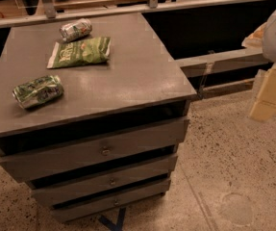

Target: Pick green jalapeno chip bag

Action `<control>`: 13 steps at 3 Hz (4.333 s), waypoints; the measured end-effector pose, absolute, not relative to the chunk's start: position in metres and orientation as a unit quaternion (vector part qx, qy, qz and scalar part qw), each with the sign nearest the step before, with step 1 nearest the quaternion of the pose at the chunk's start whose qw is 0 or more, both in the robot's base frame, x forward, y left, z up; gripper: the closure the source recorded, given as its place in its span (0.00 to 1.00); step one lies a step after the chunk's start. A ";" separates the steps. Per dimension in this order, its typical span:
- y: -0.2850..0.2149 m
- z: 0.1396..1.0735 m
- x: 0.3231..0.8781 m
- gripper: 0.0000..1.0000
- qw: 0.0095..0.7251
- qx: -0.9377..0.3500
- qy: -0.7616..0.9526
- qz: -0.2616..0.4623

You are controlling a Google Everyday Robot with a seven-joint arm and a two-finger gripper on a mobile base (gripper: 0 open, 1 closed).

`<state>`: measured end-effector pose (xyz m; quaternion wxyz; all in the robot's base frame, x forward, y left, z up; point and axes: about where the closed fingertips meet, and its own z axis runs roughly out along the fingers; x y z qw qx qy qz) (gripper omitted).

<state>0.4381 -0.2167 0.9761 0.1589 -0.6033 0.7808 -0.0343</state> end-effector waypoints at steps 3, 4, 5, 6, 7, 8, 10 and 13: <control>-0.225 0.978 0.469 0.00 0.250 -0.543 0.801 0.030; -0.216 0.974 0.509 0.00 0.338 -0.511 0.784 0.103; -0.186 0.976 0.540 0.00 0.396 -0.490 0.759 0.163; -0.143 0.977 0.571 0.00 0.420 -0.479 0.750 0.177; -0.100 0.974 0.599 0.00 0.426 -0.470 0.758 0.151; -0.054 0.986 0.629 0.00 0.436 -0.455 0.767 0.122; -0.050 0.971 0.632 0.00 0.438 -0.438 0.776 0.121; 0.024 0.906 0.697 0.00 0.440 -0.485 0.736 0.174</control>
Offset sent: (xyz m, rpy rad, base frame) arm 0.0162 -0.0005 0.0030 0.1779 -0.0294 -0.0856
